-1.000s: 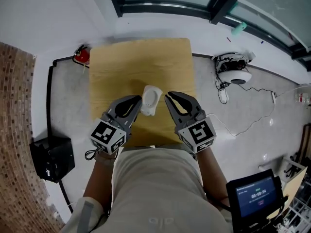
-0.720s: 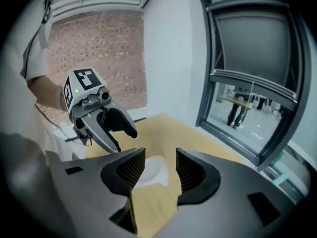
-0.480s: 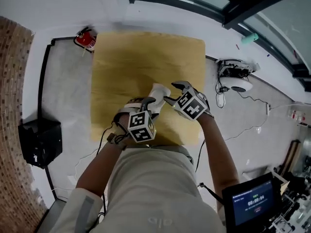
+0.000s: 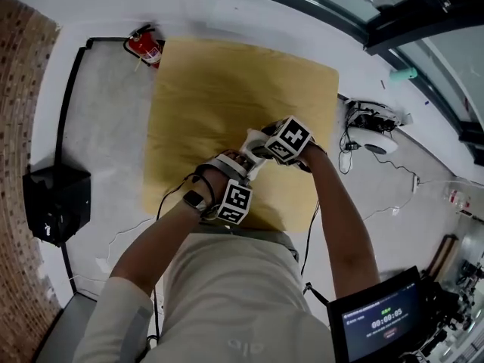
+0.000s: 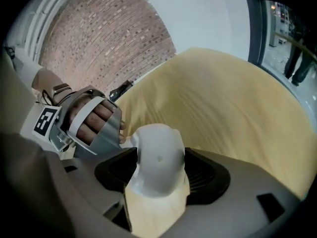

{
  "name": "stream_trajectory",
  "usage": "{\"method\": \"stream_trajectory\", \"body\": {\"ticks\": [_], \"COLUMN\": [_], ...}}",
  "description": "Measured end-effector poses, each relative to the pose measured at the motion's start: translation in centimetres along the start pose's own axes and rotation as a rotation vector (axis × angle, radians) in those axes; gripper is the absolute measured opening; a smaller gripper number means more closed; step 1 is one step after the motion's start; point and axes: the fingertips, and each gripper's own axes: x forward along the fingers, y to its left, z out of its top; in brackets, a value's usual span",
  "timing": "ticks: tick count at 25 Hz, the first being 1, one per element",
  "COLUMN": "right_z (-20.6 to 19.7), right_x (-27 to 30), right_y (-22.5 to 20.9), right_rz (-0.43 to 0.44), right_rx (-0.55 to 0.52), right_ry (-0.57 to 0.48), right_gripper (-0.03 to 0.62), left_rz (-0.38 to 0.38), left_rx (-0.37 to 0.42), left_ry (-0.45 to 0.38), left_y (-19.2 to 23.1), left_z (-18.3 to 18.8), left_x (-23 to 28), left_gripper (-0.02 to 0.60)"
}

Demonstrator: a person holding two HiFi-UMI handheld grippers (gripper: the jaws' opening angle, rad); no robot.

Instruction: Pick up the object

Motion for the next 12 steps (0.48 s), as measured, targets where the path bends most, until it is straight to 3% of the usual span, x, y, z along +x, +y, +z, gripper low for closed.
{"method": "stream_trajectory", "body": {"ticks": [3,6,12], "right_z": [0.3,0.4,0.4], "right_x": [0.6,1.1,1.3], "right_y": [-0.3,-0.1,-0.1], "right_rz": [0.033,0.041,0.031], "right_rx": [-0.021,-0.039,-0.062], "right_ry": [0.042,0.084,0.103], "right_gripper": [0.299,0.313,0.318], "left_rz": [0.008,-0.012,-0.158], "left_rx": [-0.022,-0.027,-0.164], "left_ry": [-0.079,-0.086,-0.153], "left_y": [0.3,0.2,0.4], "left_z": [0.0,0.0,0.8], "left_x": [-0.3,-0.3,-0.7], "left_gripper": [0.267,0.267,0.265]}}
